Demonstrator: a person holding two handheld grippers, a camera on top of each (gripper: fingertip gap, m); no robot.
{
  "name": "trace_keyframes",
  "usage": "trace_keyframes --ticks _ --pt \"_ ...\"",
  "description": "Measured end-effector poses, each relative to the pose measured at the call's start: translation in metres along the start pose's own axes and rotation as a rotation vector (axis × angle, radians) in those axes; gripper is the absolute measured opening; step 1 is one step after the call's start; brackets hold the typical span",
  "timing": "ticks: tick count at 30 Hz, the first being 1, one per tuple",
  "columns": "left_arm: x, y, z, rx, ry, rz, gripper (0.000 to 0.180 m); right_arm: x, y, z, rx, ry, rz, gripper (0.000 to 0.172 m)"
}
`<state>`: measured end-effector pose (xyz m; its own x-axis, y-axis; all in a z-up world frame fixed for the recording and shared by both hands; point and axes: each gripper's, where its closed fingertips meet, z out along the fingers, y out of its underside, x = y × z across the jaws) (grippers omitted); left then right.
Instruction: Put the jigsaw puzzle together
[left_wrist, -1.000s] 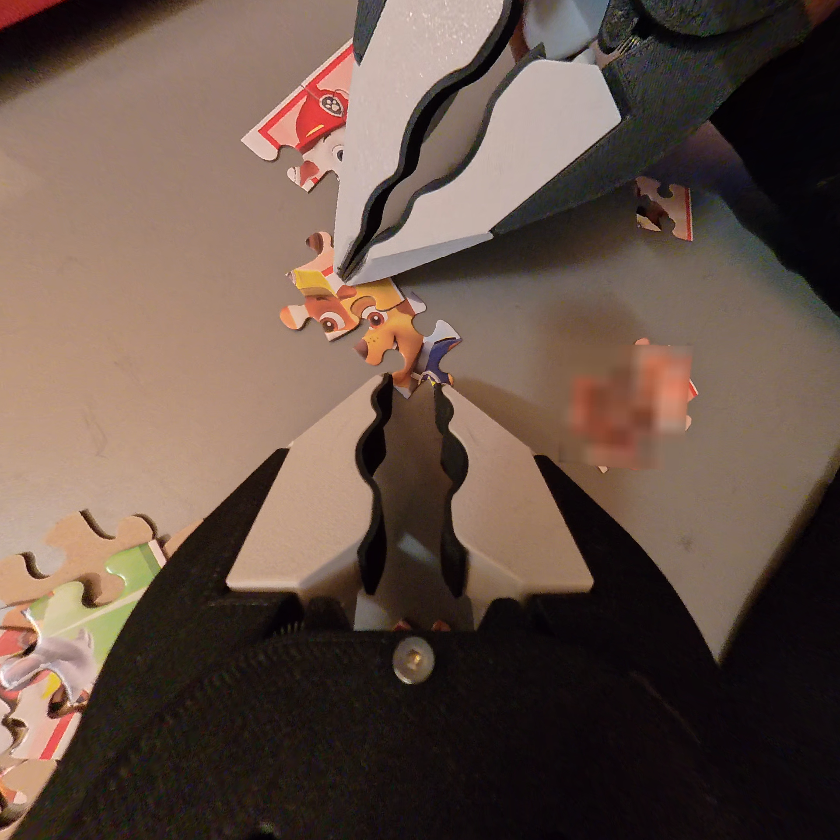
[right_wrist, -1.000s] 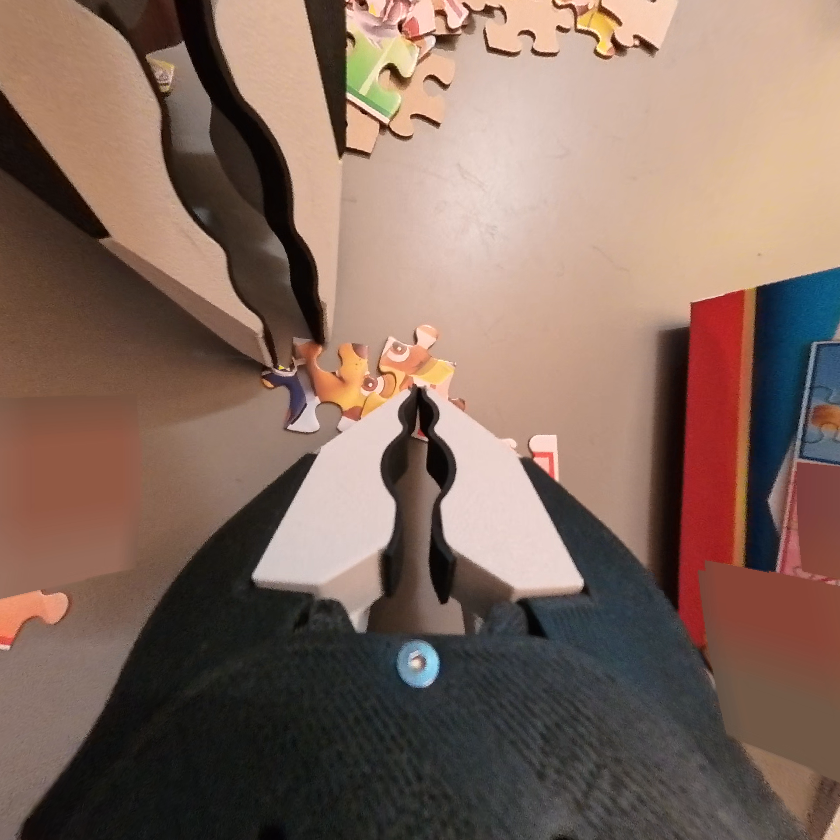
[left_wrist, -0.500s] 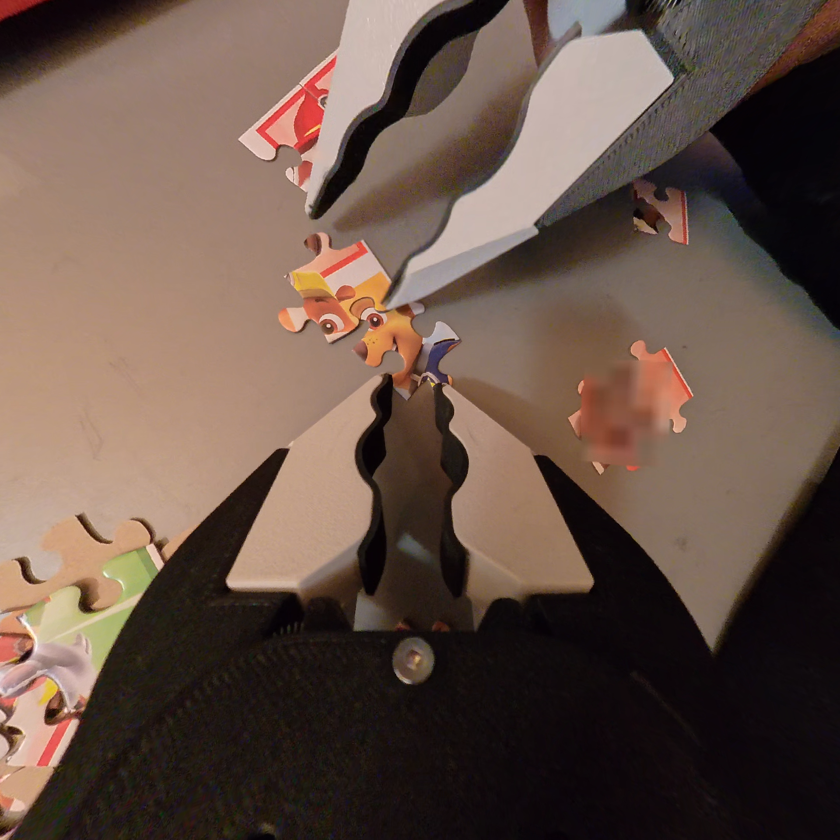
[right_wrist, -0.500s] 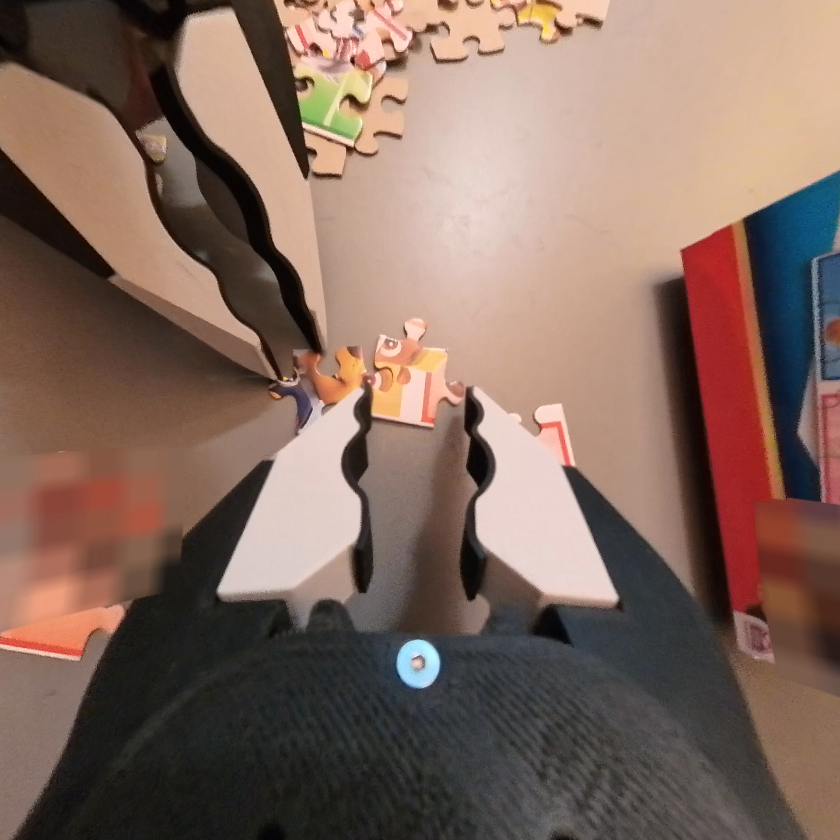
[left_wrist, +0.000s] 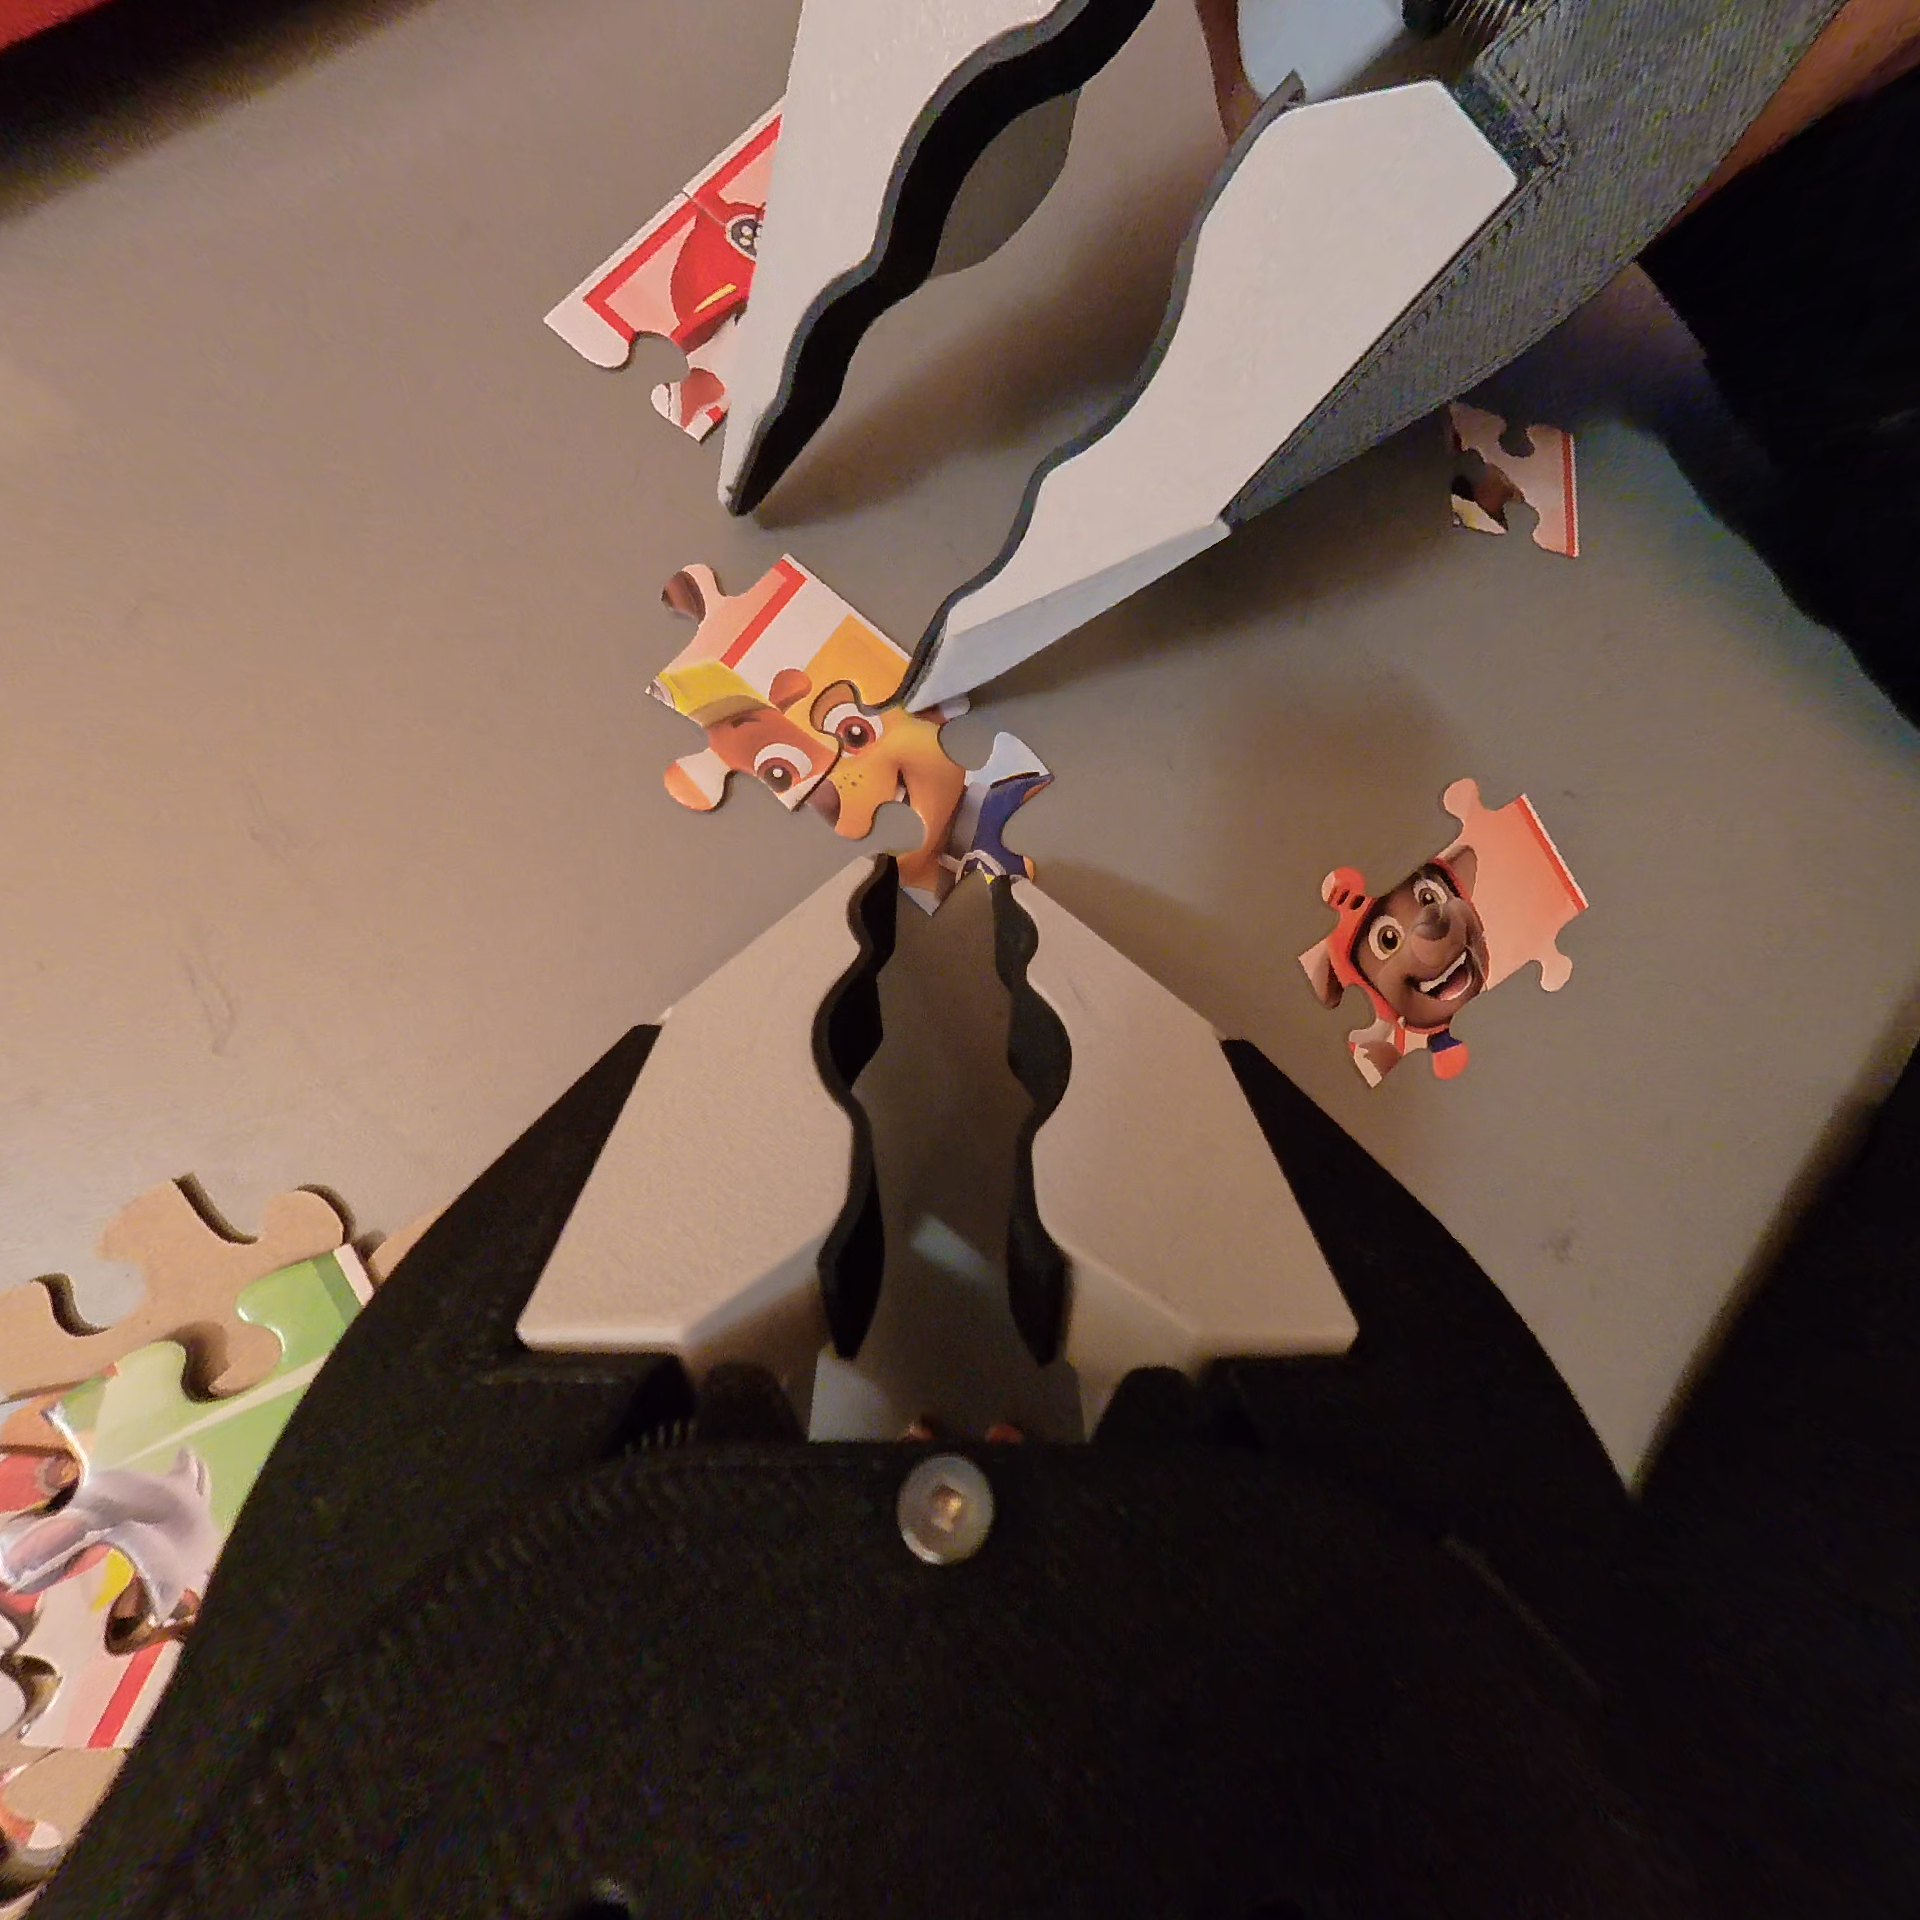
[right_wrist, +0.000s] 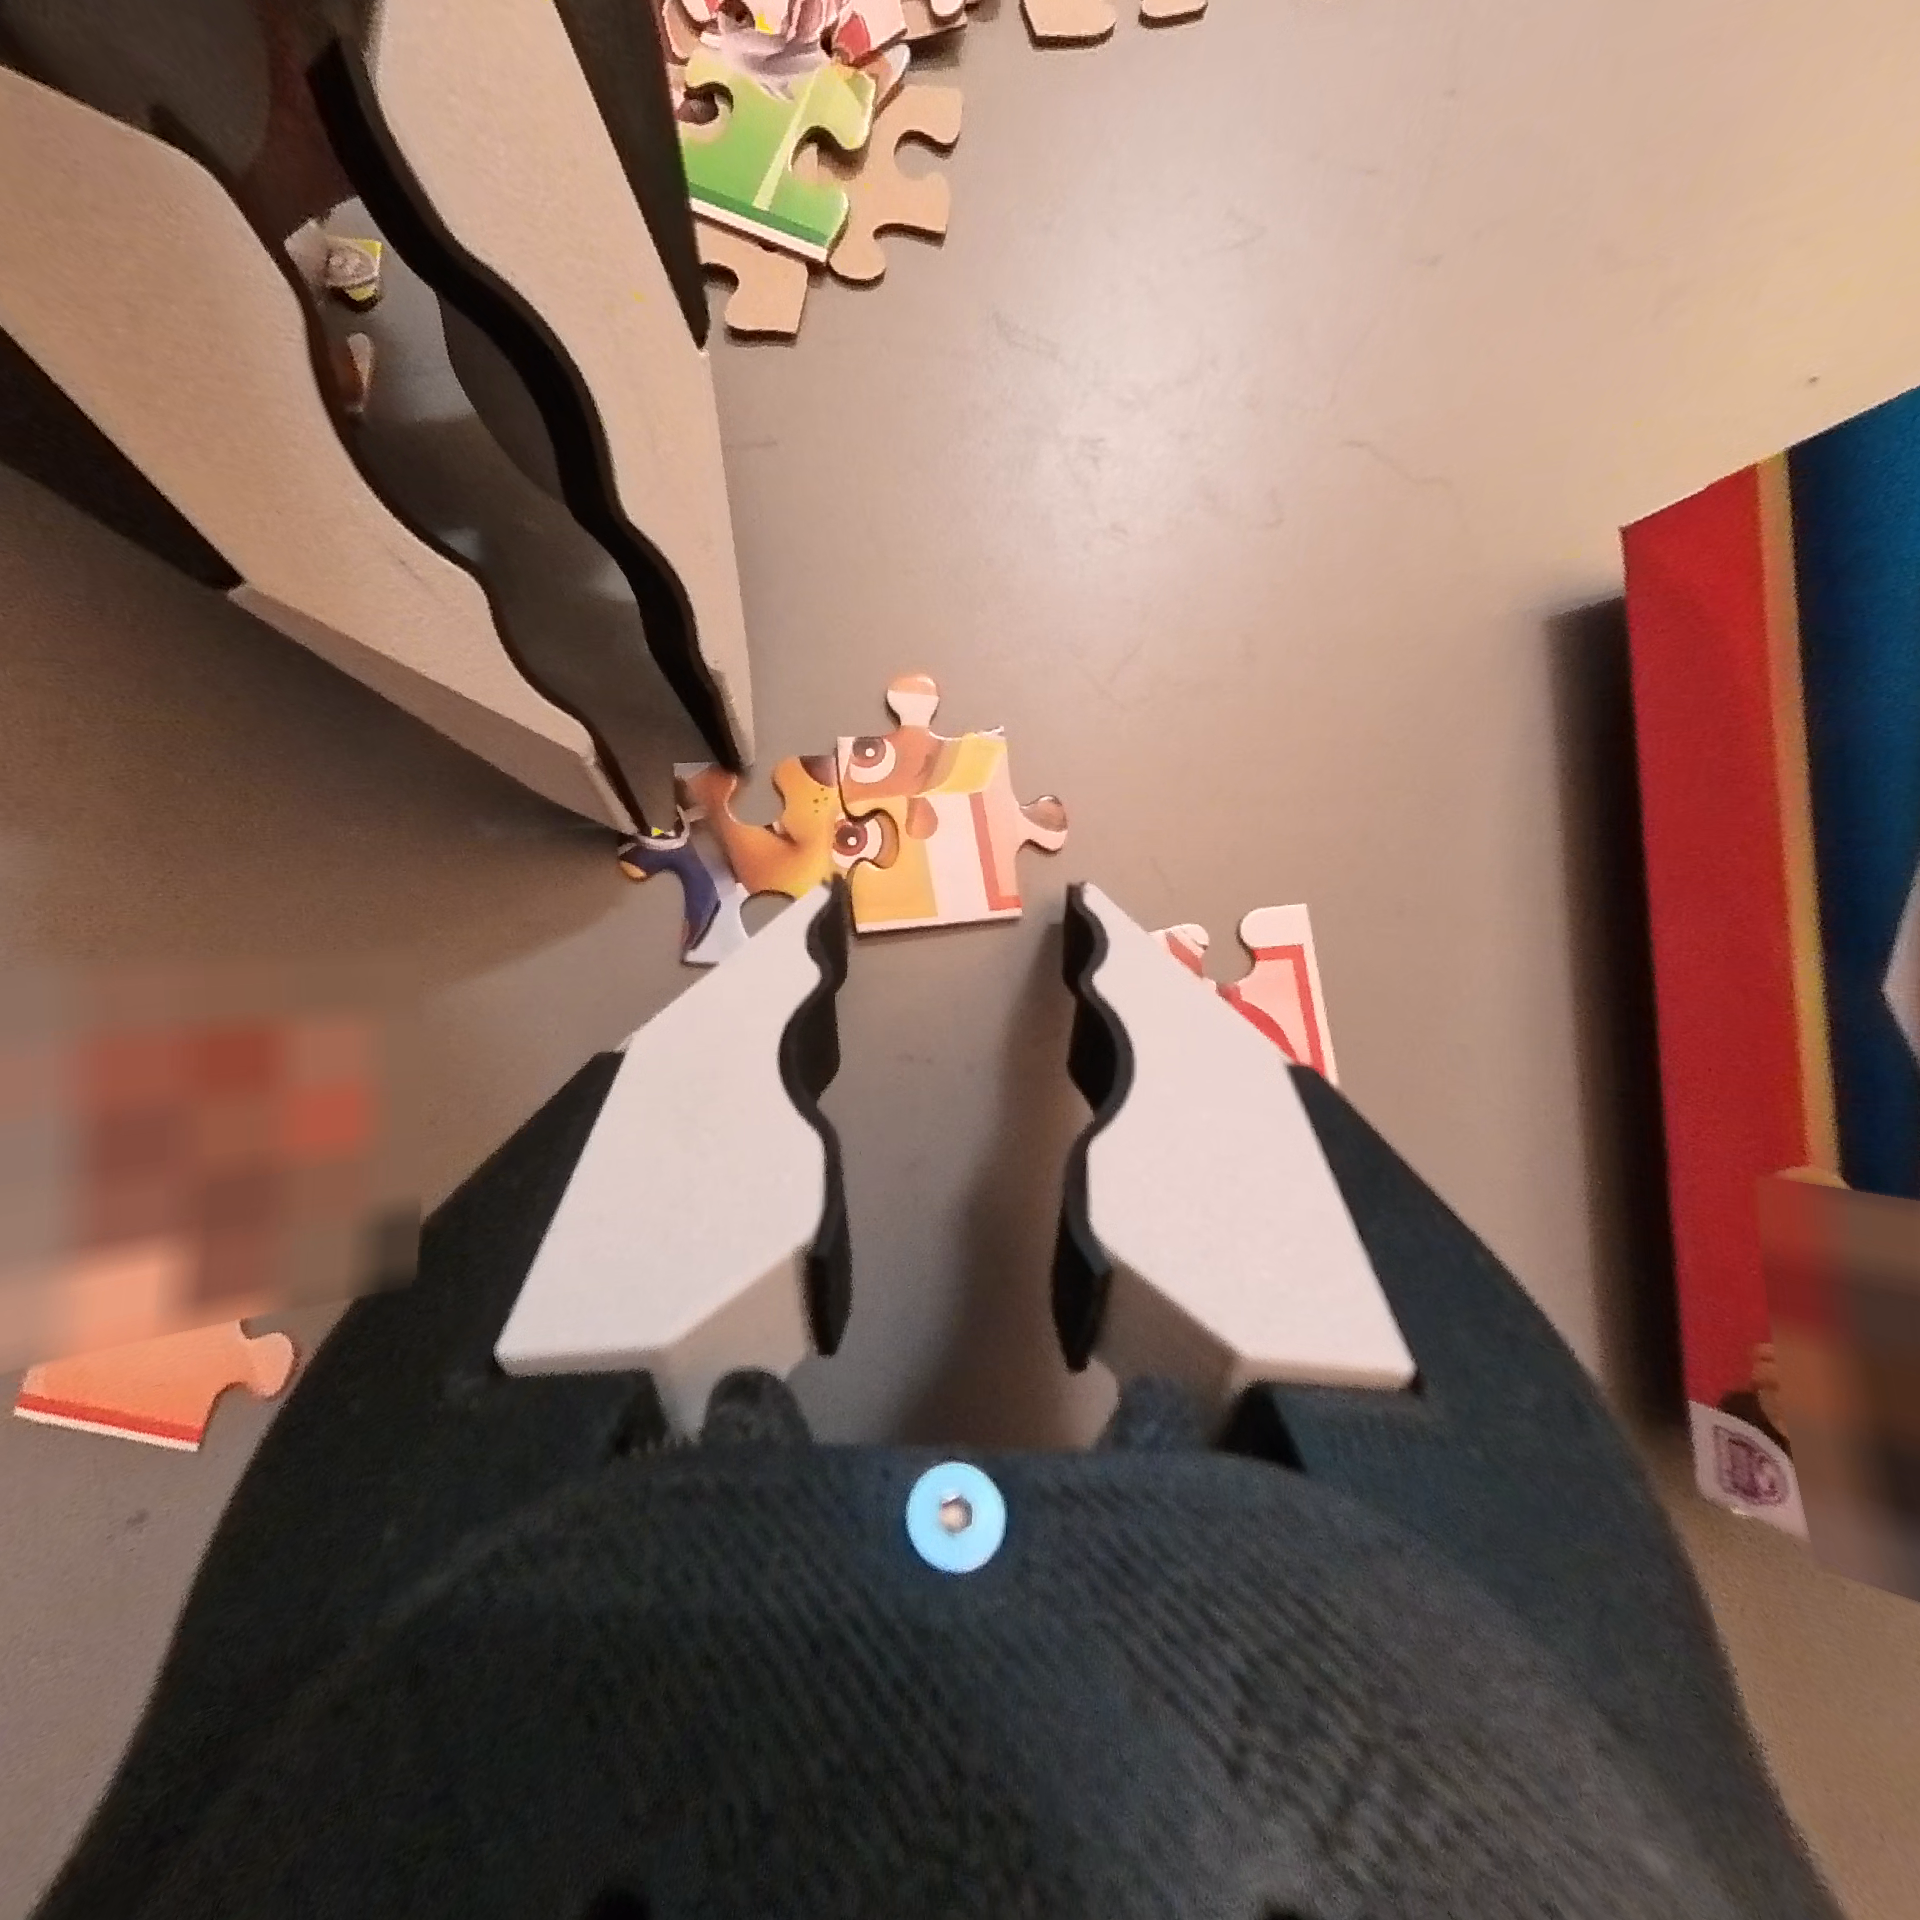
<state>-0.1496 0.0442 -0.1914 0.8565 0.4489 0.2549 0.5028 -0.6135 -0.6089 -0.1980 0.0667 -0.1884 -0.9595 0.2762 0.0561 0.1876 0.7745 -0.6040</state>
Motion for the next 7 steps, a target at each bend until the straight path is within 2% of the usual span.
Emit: trace_keyframes --ticks 7 --pt "0.0013 -0.0097 -0.0042 0.036 -0.001 0.016 0.016 0.0083 -0.0086 -0.0047 0.048 0.033 0.02 0.029"
